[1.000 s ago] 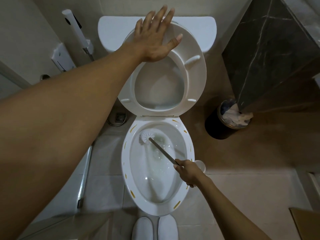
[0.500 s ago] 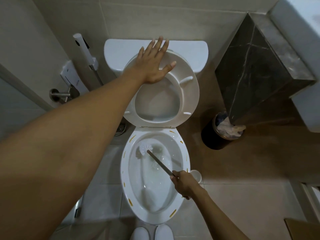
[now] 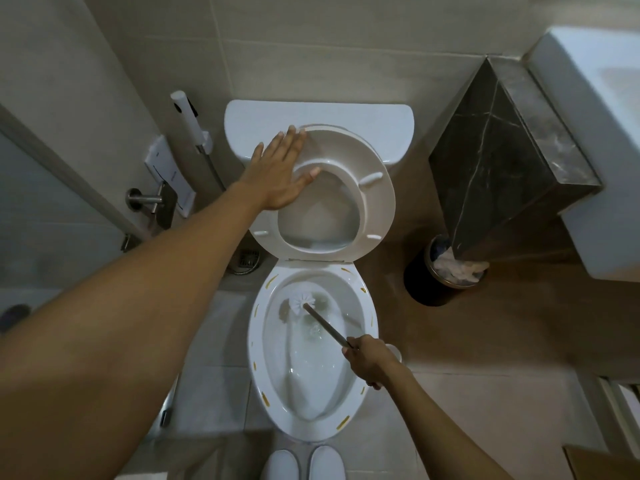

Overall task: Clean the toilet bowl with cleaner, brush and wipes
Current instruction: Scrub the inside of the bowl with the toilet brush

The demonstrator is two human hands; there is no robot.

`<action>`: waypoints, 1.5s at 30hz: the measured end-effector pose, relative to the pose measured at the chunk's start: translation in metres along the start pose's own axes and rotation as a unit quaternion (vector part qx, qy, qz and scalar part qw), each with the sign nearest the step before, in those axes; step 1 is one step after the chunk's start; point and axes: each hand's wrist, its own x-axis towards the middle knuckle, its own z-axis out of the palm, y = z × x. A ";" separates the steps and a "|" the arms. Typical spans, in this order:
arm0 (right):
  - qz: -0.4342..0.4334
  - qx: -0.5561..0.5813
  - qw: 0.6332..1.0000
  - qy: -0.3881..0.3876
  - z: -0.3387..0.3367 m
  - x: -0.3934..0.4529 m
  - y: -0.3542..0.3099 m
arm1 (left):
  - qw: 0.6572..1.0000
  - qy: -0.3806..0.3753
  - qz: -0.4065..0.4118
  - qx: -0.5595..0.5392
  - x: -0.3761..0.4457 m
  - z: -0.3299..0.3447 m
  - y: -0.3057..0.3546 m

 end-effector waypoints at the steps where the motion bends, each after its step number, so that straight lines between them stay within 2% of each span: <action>1: 0.000 -0.001 1.000 -0.004 -0.002 -0.004 -0.001 | 1.000 -0.002 -0.006 0.003 -0.008 -0.001 -0.002; 5: -0.003 -0.002 1.000 -0.015 -0.007 -0.016 -0.006 | 0.999 -0.004 -0.034 -0.004 -0.044 0.002 -0.009; 9: 0.010 0.043 0.999 -0.023 -0.002 -0.020 -0.009 | 0.998 -0.014 -0.061 -0.006 -0.070 0.015 -0.024; 18: 0.042 0.126 0.991 -0.012 0.013 -0.008 -0.030 | 0.992 -0.059 -0.106 -0.021 -0.080 0.048 -0.081; 32: 0.135 0.211 0.968 0.031 0.030 0.003 -0.106 | 0.994 -0.100 -0.033 0.011 0.010 0.074 -0.215; 40: 0.153 0.208 0.962 0.089 0.024 0.009 -0.135 | 0.993 -0.120 -0.014 -0.002 0.059 0.104 -0.235; 45: 0.159 0.191 0.964 0.090 0.022 0.015 -0.148 | 0.992 -0.126 -0.016 -0.018 0.078 0.117 -0.234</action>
